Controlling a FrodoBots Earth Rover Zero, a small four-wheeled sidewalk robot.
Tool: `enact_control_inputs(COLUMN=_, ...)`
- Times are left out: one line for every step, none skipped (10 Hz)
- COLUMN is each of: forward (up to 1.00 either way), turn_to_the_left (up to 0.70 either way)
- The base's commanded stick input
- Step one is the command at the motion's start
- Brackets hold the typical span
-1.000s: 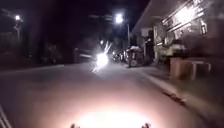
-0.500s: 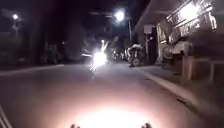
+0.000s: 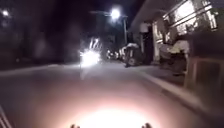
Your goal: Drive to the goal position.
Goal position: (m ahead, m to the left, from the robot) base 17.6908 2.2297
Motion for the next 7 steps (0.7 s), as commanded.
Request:
enact_control_inputs(forward=0.70, turn_to_the_left=-0.06)
enact_control_inputs(forward=0.70, turn_to_the_left=0.00)
enact_control_inputs(forward=0.70, turn_to_the_left=0.00)
enact_control_inputs(forward=0.70, turn_to_the_left=0.00)
enact_control_inputs(forward=0.70, turn_to_the_left=0.00)
enact_control_inputs(forward=0.70, turn_to_the_left=0.00)
enact_control_inputs(forward=0.70, turn_to_the_left=0.00)
